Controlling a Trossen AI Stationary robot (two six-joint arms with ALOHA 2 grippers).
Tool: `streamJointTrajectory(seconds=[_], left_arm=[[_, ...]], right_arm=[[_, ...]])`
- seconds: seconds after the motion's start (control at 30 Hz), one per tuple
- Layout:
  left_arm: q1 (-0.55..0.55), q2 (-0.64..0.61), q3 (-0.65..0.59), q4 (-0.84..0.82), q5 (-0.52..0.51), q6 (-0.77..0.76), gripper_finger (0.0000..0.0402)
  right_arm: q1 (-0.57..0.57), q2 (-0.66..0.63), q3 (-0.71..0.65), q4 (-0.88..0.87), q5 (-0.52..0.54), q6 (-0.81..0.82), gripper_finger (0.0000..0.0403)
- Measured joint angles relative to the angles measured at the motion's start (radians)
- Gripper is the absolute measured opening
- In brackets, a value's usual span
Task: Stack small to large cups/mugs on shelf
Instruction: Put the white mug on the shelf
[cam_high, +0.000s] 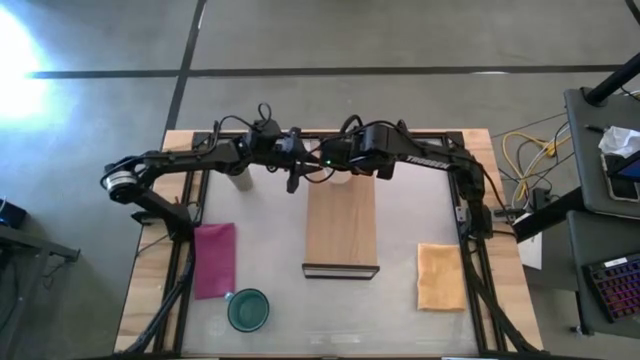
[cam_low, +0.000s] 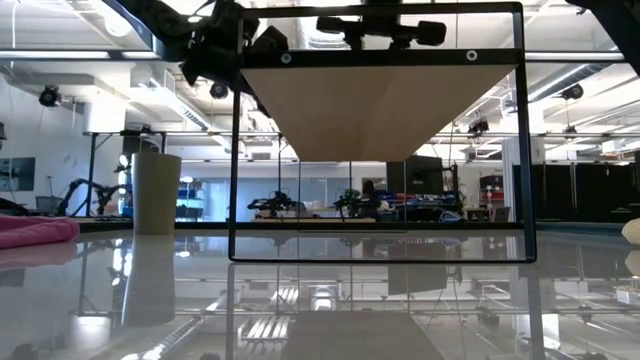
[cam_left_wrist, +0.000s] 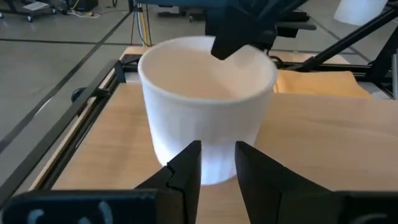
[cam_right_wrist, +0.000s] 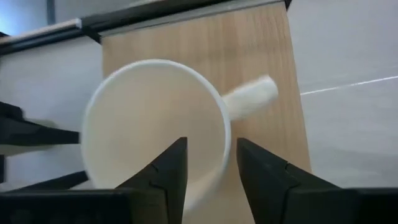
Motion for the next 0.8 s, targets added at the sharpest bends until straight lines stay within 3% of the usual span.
streamJointTrajectory(seconds=[0.57,0.8], left_arm=[[0.0,-0.055,-0.034,-0.062,-0.001,-0.032,0.0084],[0.0,-0.074,-0.078,-0.063,-0.002,-0.062,0.0084]], right_arm=[[0.013,-0.03,0.029,-0.003,0.027,-0.071,0.013],[0.076,-0.037,0.018,-0.003,-0.041,-0.056,0.0115]])
